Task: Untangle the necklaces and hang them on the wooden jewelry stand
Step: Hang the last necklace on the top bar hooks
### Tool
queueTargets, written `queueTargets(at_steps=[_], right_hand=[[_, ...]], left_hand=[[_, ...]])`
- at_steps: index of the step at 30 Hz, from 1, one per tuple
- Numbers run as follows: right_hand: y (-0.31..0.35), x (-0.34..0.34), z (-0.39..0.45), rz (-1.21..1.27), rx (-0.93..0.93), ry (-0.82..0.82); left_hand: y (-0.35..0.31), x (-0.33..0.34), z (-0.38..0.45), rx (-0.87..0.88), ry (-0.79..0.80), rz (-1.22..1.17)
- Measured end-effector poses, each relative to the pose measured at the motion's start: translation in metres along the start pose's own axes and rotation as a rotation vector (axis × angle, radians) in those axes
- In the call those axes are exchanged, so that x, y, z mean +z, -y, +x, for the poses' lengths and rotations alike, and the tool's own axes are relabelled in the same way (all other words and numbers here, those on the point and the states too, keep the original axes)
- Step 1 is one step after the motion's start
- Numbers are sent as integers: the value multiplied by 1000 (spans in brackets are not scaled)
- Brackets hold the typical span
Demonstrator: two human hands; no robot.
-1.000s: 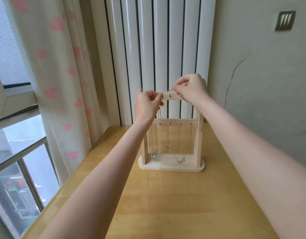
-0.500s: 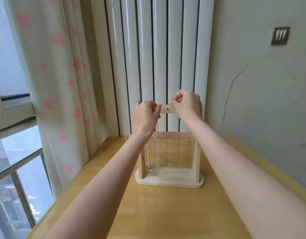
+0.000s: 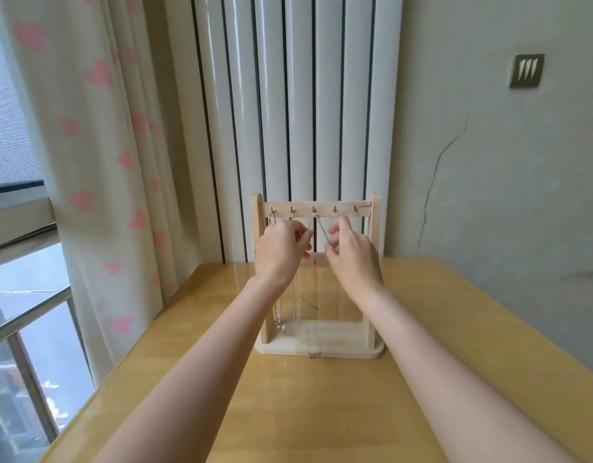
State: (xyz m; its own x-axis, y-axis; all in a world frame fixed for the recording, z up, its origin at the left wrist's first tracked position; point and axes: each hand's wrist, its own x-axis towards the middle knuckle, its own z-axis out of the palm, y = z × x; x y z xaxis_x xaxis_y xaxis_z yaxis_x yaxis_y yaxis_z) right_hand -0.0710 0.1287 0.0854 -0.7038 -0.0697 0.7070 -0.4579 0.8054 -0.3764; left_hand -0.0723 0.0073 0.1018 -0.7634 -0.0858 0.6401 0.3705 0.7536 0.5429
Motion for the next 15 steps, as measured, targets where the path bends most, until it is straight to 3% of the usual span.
queueTargets(at_steps=[15], right_hand=[[-1,3,7,195,222,115]], left_hand=[[15,11,-2,-27,61,-16]])
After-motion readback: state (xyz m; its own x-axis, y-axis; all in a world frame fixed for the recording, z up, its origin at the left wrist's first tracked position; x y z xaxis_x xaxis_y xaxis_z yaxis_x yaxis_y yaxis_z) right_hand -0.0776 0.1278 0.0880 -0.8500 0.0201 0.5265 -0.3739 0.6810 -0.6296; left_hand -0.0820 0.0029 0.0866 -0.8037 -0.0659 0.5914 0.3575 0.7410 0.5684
